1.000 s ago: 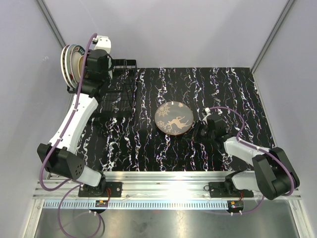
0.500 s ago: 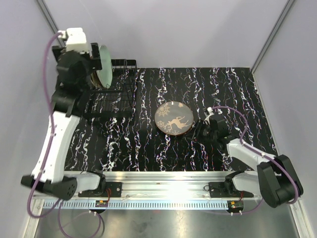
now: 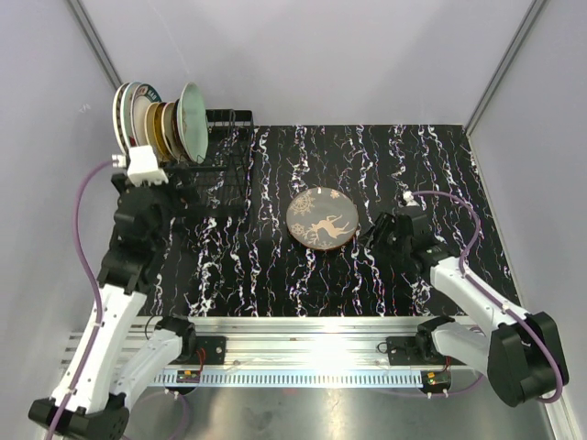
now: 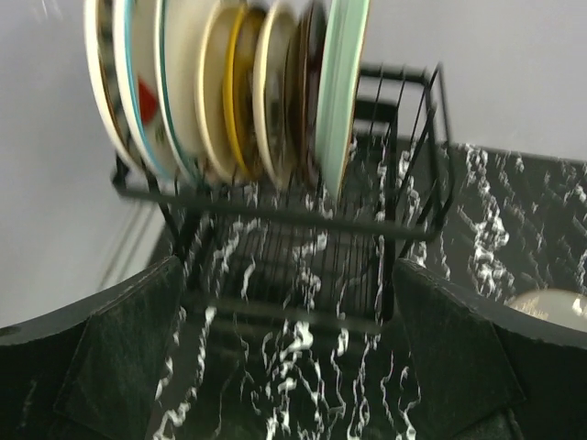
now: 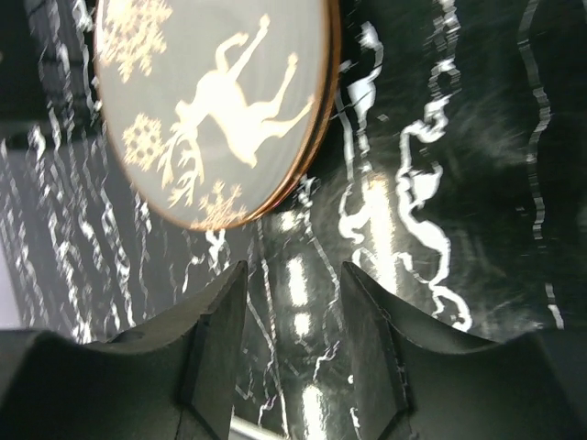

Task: Load the plates into the dish rack
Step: Grab a plate with the right arm

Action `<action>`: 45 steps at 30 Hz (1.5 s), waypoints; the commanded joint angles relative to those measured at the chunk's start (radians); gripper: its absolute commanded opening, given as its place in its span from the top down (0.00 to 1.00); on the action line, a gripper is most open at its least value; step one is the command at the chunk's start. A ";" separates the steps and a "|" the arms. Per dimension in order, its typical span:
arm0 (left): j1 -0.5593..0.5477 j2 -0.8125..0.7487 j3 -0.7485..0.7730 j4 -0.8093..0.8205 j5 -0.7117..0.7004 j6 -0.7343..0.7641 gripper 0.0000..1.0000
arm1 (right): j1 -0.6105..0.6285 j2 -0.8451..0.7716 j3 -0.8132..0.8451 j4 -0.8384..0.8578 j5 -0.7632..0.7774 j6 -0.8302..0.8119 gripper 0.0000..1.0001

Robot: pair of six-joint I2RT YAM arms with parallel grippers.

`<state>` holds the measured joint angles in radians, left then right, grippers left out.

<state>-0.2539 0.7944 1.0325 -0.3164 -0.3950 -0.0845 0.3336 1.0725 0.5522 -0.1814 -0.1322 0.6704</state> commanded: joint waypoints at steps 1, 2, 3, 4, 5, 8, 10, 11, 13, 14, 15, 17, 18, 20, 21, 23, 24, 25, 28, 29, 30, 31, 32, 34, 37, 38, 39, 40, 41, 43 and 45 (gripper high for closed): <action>0.004 -0.130 -0.122 0.098 -0.022 -0.087 0.01 | -0.010 0.003 0.044 -0.009 0.077 0.023 0.48; 0.004 -0.148 -0.177 0.109 -0.016 -0.095 0.01 | -0.014 0.036 0.052 0.006 0.075 0.026 0.48; 0.004 -0.165 -0.195 0.114 -0.021 -0.104 0.01 | -0.013 0.055 0.072 0.017 0.071 0.026 0.49; 0.004 -0.182 -0.201 0.106 -0.025 -0.119 0.01 | -0.015 0.073 0.084 0.025 0.068 0.028 0.49; 0.002 -0.185 -0.186 0.091 -0.033 -0.126 0.01 | -0.015 0.108 0.097 0.039 0.068 0.029 0.50; -0.002 -0.204 -0.187 0.083 -0.041 -0.138 0.01 | -0.015 0.177 0.158 0.056 0.088 0.031 0.50; -0.008 -0.213 -0.190 0.082 -0.039 -0.147 0.01 | -0.015 0.217 0.189 0.050 0.112 0.031 0.52; -0.015 -0.215 -0.193 0.086 -0.042 -0.147 0.01 | -0.015 0.257 0.212 0.046 0.112 0.031 0.52; -0.036 -0.216 -0.190 0.080 -0.056 -0.139 0.01 | -0.015 0.309 0.229 0.048 0.111 0.038 0.53; -0.042 -0.216 -0.190 0.076 -0.064 -0.141 0.01 | -0.015 0.322 0.241 0.051 0.111 0.040 0.53; -0.054 -0.218 -0.190 0.079 -0.062 -0.136 0.01 | -0.015 0.336 0.245 0.056 0.115 0.041 0.53; -0.061 -0.218 -0.189 0.079 -0.065 -0.130 0.01 | -0.015 0.372 0.258 0.069 0.115 0.043 0.53; -0.062 -0.219 -0.187 0.076 -0.067 -0.132 0.01 | -0.015 0.385 0.262 0.071 0.111 0.038 0.53; -0.062 -0.218 -0.187 0.074 -0.071 -0.132 0.01 | -0.015 0.418 0.278 0.077 0.105 0.037 0.53; -0.065 -0.218 -0.187 0.071 -0.073 -0.135 0.01 | -0.013 0.429 0.284 0.074 0.089 0.035 0.53; -0.068 -0.215 -0.186 0.071 -0.062 -0.135 0.01 | -0.015 0.452 0.298 0.076 0.082 0.031 0.53; -0.068 -0.212 -0.184 0.069 -0.053 -0.132 0.02 | -0.015 0.455 0.299 0.077 0.083 0.029 0.54; -0.070 -0.213 -0.183 0.068 -0.044 -0.129 0.05 | -0.013 0.464 0.302 0.080 0.083 0.026 0.54; -0.070 -0.210 -0.180 0.066 -0.028 -0.129 0.07 | -0.015 0.486 0.310 0.082 0.085 0.018 0.54; -0.070 -0.207 -0.180 0.066 -0.030 -0.127 0.07 | -0.013 0.491 0.314 0.080 0.083 0.015 0.54; -0.070 -0.205 -0.180 0.065 -0.030 -0.127 0.06 | -0.015 0.497 0.318 0.079 0.083 0.012 0.54; -0.070 -0.205 -0.178 0.065 -0.031 -0.127 0.04 | -0.013 0.506 0.321 0.077 0.083 0.011 0.56; -0.070 -0.204 -0.178 0.063 -0.031 -0.127 0.02 | -0.013 0.509 0.324 0.079 0.082 0.009 0.57; -0.070 -0.202 -0.180 0.063 -0.031 -0.127 0.01 | -0.013 0.518 0.325 0.083 0.075 0.009 0.59; -0.070 -0.205 -0.175 0.059 -0.038 -0.126 0.01 | -0.015 0.529 0.339 0.086 0.068 0.008 0.64; -0.070 -0.205 -0.176 0.057 -0.042 -0.126 0.01 | -0.015 0.530 0.344 0.086 0.068 0.009 0.65; -0.070 -0.205 -0.177 0.057 -0.042 -0.126 0.01 | -0.013 0.537 0.347 0.088 0.060 0.011 0.65; -0.071 -0.204 -0.175 0.056 -0.041 -0.124 0.01 | -0.016 0.540 0.353 0.089 0.059 0.015 0.66; -0.071 -0.204 -0.175 0.056 -0.039 -0.124 0.01 | -0.015 0.543 0.354 0.089 0.056 0.017 0.66; -0.073 -0.204 -0.176 0.056 -0.041 -0.124 0.01 | -0.015 0.547 0.360 0.092 0.049 0.020 0.67; -0.073 -0.204 -0.173 0.054 -0.041 -0.124 0.01 | -0.015 0.550 0.359 0.097 0.045 0.020 0.67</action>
<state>-0.3218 0.5850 0.8291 -0.2981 -0.4305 -0.2077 0.3214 1.6135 0.8635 -0.1402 -0.0654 0.6880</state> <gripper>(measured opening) 0.987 0.336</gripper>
